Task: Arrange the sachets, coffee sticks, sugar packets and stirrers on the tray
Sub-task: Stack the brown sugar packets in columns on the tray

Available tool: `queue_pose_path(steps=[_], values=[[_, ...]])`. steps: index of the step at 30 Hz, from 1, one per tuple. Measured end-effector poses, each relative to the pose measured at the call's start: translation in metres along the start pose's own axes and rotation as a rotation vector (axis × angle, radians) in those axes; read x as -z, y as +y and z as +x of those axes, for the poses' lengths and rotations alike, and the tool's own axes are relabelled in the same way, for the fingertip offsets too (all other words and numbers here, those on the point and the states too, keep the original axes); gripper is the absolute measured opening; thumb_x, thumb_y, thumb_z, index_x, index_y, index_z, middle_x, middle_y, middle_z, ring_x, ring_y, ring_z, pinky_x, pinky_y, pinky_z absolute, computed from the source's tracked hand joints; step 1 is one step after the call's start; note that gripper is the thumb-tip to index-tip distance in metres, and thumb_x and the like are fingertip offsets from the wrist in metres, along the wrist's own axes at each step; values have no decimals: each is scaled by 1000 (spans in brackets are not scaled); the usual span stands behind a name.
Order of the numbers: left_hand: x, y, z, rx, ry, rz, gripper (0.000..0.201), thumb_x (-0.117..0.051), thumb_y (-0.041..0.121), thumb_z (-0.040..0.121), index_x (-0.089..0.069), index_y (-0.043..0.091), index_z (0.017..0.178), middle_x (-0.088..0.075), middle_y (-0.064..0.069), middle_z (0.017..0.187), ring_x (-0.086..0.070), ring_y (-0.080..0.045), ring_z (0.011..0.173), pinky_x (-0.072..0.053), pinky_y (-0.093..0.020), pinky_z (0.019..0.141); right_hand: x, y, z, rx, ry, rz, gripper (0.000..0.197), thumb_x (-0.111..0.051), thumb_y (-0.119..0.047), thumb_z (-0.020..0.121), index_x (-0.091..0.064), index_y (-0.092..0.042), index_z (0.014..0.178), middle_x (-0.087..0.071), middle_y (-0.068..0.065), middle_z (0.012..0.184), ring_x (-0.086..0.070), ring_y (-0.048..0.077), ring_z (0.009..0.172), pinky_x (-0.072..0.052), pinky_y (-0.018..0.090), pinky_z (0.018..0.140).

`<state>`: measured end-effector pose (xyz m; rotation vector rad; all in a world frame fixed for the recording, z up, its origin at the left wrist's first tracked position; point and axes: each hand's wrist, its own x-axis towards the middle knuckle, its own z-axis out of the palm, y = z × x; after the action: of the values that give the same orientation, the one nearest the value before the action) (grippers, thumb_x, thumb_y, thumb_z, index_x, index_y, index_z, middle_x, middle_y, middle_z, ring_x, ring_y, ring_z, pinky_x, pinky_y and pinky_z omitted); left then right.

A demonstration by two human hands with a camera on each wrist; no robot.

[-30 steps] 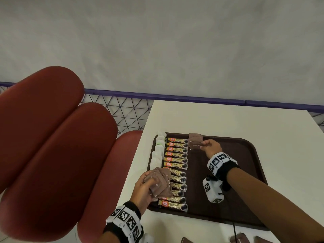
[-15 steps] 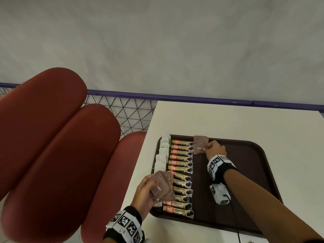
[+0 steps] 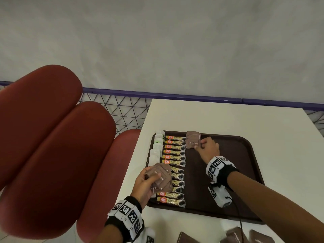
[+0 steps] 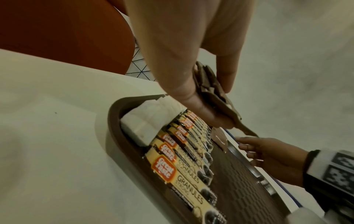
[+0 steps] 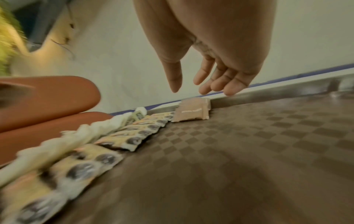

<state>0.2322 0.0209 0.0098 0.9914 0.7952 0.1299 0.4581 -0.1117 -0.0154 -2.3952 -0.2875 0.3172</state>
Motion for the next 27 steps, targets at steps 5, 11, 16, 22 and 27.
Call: queue_pose_path(steps=[5,11,16,22,27], values=[[-13,-1,-8,-36,-1,23,35,-60,0,85,-52,8,118,-62,-17,114,-63,-32,97,-56,-44,75,9,-9,-49,225,-199,239,18,-67,-20,82,-51,-17,88,-56,2,89,-50,18,92,-42,28,80],[-27,-4,-14,-56,15,18,31,-62,3,84,-51,5,113,-62,-21,110,-65,-31,90,-57,-39,66,16,-25,-101,308,-602,355,31,-69,-25,81,-46,-12,96,-48,-6,83,-44,2,70,-39,4,58],[-32,-5,-17,-50,23,15,26,-65,7,83,-54,7,106,-63,-24,109,-64,-35,96,-58,-41,71,0,-20,-110,228,-666,457,37,-74,-27,77,-39,-21,87,-49,-2,85,-46,11,74,-43,22,64],[-30,-6,-16,4,12,-21,19,-63,16,86,-54,10,102,-64,-18,107,-63,-33,100,-55,-47,80,-5,-20,-105,174,-636,493,29,-71,-15,79,-44,-21,86,-51,-3,83,-48,8,74,-44,16,66],[-32,-5,-17,21,2,-53,6,-51,6,90,-53,9,95,-61,-18,100,-61,-31,91,-52,-45,76,-5,-22,-96,106,-600,536,26,-69,-3,79,-50,-18,87,-52,-1,81,-50,6,71,-45,9,58]])
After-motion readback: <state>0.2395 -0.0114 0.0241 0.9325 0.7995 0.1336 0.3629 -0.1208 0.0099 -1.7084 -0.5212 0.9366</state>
